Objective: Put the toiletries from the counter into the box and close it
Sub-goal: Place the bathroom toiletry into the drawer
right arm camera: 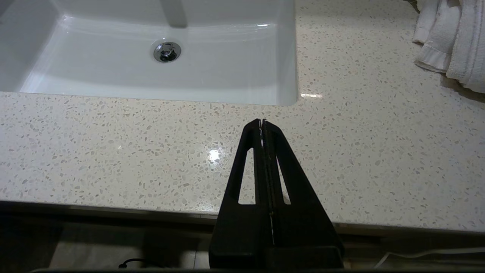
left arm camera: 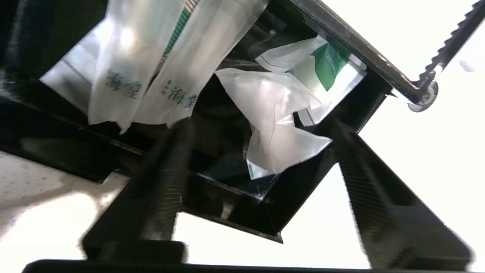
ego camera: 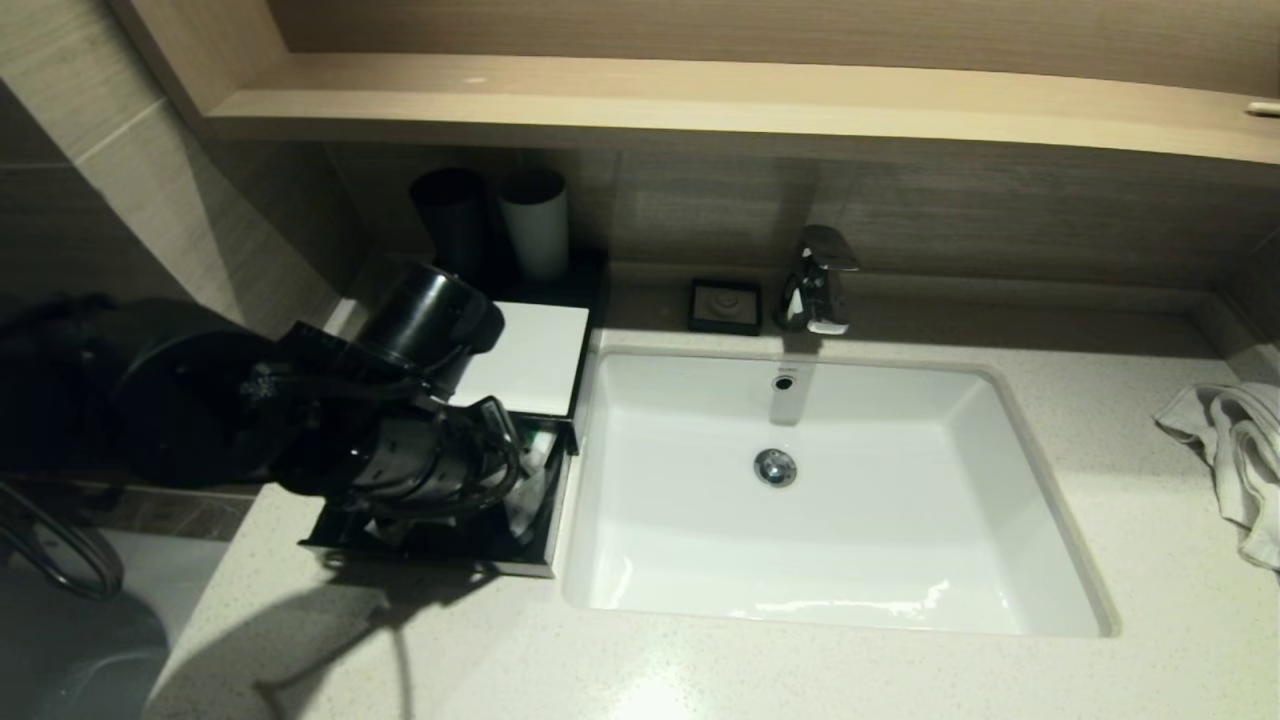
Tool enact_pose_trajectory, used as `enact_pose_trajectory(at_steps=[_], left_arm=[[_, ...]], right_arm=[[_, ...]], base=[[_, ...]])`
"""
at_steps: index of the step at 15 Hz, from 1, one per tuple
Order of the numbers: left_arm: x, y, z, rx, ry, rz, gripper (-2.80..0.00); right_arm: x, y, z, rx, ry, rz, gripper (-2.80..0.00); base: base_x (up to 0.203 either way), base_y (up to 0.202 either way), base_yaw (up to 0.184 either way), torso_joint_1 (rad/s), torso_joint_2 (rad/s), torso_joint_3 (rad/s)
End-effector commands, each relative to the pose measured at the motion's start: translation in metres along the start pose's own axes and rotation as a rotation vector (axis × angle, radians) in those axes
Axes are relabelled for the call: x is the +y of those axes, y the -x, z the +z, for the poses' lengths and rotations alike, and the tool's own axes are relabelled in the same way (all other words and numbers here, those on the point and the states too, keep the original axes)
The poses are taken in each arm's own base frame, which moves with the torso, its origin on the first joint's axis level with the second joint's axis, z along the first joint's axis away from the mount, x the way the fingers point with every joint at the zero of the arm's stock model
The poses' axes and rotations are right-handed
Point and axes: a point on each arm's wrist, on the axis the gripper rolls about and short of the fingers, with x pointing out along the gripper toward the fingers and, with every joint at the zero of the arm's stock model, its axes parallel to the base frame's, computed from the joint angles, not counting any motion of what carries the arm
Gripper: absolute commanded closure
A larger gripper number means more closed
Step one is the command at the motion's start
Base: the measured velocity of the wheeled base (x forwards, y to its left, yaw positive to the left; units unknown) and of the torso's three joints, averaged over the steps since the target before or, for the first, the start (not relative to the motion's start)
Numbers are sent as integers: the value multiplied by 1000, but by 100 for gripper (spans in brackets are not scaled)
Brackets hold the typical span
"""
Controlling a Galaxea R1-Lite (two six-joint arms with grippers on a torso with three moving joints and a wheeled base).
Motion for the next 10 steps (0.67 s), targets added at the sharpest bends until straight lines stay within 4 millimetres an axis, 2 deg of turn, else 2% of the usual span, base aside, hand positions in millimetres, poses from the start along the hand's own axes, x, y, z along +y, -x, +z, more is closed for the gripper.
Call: enact_pose_trajectory(at_steps=[1, 4, 10], left_arm=[[3, 15, 4, -22, 9, -23, 0], [9, 26, 3, -26, -6, -27, 0], [21, 31, -4, -12, -87, -10, 0]], right_arm=[[0, 0, 0, 0, 1, 0, 0], [0, 0, 0, 0, 1, 1, 0], [0, 0, 0, 0, 1, 1, 0]], base=[[0, 0, 0, 0, 0, 0], [0, 0, 0, 0, 0, 0], [0, 0, 0, 0, 0, 0]])
